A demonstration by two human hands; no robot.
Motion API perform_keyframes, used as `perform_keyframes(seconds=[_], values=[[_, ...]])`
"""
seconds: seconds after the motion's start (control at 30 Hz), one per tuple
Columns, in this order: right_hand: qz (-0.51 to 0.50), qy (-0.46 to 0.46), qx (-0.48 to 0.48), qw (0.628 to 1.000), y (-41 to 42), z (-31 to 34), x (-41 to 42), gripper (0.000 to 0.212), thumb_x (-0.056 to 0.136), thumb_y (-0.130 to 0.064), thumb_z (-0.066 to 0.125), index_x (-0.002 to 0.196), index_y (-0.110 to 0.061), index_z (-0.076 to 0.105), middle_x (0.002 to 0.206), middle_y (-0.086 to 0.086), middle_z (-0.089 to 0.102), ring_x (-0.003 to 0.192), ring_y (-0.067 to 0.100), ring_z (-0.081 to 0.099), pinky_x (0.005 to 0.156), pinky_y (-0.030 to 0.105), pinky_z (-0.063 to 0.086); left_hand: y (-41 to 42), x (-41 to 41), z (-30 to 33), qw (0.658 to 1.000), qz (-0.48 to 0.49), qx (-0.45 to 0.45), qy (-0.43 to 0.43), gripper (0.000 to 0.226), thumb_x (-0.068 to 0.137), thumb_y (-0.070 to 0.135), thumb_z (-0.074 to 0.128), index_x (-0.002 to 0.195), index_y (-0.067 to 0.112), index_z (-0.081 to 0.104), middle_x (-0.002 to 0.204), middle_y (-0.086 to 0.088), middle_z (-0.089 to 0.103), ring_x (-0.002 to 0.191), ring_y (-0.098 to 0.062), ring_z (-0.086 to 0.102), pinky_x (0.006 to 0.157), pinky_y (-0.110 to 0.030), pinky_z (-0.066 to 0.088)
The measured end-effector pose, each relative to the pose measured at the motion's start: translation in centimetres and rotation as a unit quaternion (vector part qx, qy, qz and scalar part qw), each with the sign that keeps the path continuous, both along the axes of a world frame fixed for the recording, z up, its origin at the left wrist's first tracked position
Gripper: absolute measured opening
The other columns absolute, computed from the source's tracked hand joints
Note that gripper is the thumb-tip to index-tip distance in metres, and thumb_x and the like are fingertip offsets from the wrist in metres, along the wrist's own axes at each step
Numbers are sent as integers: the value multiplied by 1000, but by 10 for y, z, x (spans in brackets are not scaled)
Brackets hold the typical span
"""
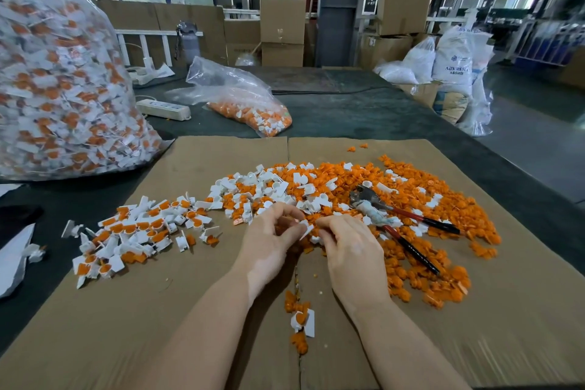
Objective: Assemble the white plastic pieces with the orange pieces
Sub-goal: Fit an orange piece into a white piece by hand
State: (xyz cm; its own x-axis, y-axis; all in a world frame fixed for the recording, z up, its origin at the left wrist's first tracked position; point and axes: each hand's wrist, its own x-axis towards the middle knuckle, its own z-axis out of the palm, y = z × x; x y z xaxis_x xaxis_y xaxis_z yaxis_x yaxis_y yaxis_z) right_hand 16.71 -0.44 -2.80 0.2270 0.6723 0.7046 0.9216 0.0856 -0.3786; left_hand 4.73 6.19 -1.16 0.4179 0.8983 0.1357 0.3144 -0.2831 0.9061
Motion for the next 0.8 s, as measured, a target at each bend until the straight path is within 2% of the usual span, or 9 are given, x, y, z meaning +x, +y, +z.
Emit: perform_keyframes(seconds=[0.17,0.23,0.33,0.43,0.57,0.7,0.8], values=[[11,-7,-14,1000,0,1,-1,13,76,1,72,86,-7,70,78,4,67,73,21,63,65,29,53,-6,-3,-1,999,-28,-1,-26,11,86,28,65,92,36,67,91,15,68,86,0,63,75,-10,46],[19,-5,-25,999,0,2,-1,12,78,1,71,87,-6,70,79,5,67,75,21,64,67,28,53,-6,-4,-3,999,-22,37,11,14,83,30,67,96,36,68,95,12,66,88,-2,60,73,-7,44],[28,14,-35,999,-1,4,-2,10,81,-1,69,90,-5,71,83,5,68,79,19,64,72,25,51,-5,0,-5,993,5,86,77,19,88,30,61,104,27,71,98,4,63,91,-8,58,80,-19,46],[26,58,-32,997,-3,6,-3,13,84,-2,65,96,-4,70,88,6,69,84,16,63,77,17,45,-5,2,-6,998,26,45,29,16,90,24,61,101,19,72,95,0,69,87,-13,65,83,-31,53],[34,115,-42,992,-5,9,-3,10,86,-8,63,94,-6,70,85,2,68,80,8,60,73,6,41,-7,1,-7,998,23,-29,-50,13,88,15,64,99,14,70,82,0,72,73,-10,69,70,-23,57],[18,115,-49,992,-6,8,-2,8,85,-17,67,83,-9,69,74,-1,67,69,9,60,62,18,47,-7,1,-8,996,18,-46,-72,6,87,14,64,92,11,66,76,-6,71,68,-10,69,63,-17,54],[0,92,-49,995,-5,7,-3,11,84,-18,68,79,-9,67,70,-1,65,66,11,58,58,21,45,-8,-1,-8,996,15,-51,-77,6,87,13,65,90,9,64,76,-8,71,67,-11,69,61,-15,53]])
